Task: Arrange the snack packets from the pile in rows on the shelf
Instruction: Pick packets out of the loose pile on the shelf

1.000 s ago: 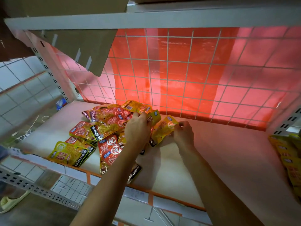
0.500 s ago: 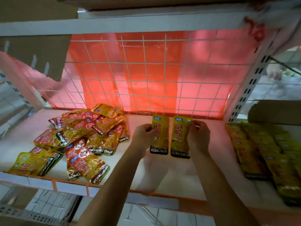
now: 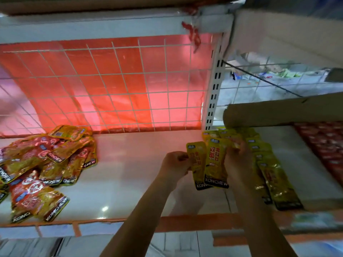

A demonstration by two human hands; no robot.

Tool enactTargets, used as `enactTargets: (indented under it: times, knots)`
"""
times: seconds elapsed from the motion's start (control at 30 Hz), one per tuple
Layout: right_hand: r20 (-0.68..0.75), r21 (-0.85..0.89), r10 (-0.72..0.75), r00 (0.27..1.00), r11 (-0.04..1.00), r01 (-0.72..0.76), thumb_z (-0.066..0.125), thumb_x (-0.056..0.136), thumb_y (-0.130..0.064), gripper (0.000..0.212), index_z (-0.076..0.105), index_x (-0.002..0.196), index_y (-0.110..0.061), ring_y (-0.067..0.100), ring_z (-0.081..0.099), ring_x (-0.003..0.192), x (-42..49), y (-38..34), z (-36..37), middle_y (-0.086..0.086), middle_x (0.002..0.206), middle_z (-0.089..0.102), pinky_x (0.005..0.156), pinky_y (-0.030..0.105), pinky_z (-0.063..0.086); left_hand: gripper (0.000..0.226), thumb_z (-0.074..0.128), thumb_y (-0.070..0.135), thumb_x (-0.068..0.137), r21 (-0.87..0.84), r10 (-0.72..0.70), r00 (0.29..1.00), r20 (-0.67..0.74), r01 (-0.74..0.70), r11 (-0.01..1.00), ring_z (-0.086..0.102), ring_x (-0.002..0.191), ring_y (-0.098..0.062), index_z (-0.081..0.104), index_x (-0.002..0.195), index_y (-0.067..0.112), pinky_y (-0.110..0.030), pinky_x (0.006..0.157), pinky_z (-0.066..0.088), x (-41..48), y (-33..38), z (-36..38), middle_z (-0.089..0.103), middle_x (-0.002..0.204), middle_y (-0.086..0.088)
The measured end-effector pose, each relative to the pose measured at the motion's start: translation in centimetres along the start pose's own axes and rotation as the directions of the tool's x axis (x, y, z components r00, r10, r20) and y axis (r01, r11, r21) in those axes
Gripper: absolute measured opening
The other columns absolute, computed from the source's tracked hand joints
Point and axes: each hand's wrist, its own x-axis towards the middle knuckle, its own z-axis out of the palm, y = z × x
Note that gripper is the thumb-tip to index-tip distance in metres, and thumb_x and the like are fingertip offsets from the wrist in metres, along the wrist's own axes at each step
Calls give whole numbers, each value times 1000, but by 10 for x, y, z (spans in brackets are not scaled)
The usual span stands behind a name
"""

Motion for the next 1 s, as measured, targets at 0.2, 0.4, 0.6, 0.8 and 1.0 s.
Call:
enactTargets:
  times: [0.2, 0.4, 0.6, 0.8, 1.0]
  knots:
    - [-86, -73, -32, 996, 997, 26, 45, 92, -8, 33, 58, 121, -17, 25, 60, 92, 20, 3, -51, 9, 113, 62, 74, 34, 50, 12, 72, 13, 78, 133, 33, 999, -14, -31, 991, 62, 59, -17, 67, 70, 20, -39, 66, 54, -2, -7, 41, 69, 62, 2]
    - [-110, -106, 15, 994, 994, -27, 48, 92, -13, 33, 59, 124, -14, 8, 51, 68, 36, 13, -75, 6, 109, 63, 53, 21, 37, 8, 73, 24, 80, 291, 61, 998, -28, -50, 955, 70, 75, -15, 66, 77, 26, -40, 74, 59, -3, -9, 61, 72, 79, 5]
    - [-73, -149, 46, 996, 987, -57, 44, 95, -13, 34, 56, 126, -18, 10, 52, 67, 39, 18, -78, 7, 112, 62, 48, 19, 35, 16, 74, 28, 82, 396, 119, 991, -54, -88, 914, 66, 81, -13, 65, 92, 20, -36, 78, 57, -2, -9, 71, 70, 88, 3]
    - [-29, -197, 6, 1000, 980, -12, 46, 95, -14, 33, 57, 126, -16, 28, 59, 102, 34, 16, -74, 11, 120, 62, 88, 40, 49, 19, 73, 31, 83, 447, 129, 988, -83, -79, 891, 65, 82, -15, 62, 95, 20, -35, 78, 56, 0, -11, 75, 70, 89, 2]
    - [8, -206, -36, 999, 978, 37, 47, 95, -13, 31, 57, 125, -13, 21, 55, 89, 32, 14, -72, 11, 114, 63, 79, 36, 49, 25, 72, 32, 84, 478, 131, 986, -99, -68, 876, 65, 85, -16, 61, 100, 17, -34, 79, 54, 2, -10, 77, 69, 91, 1]
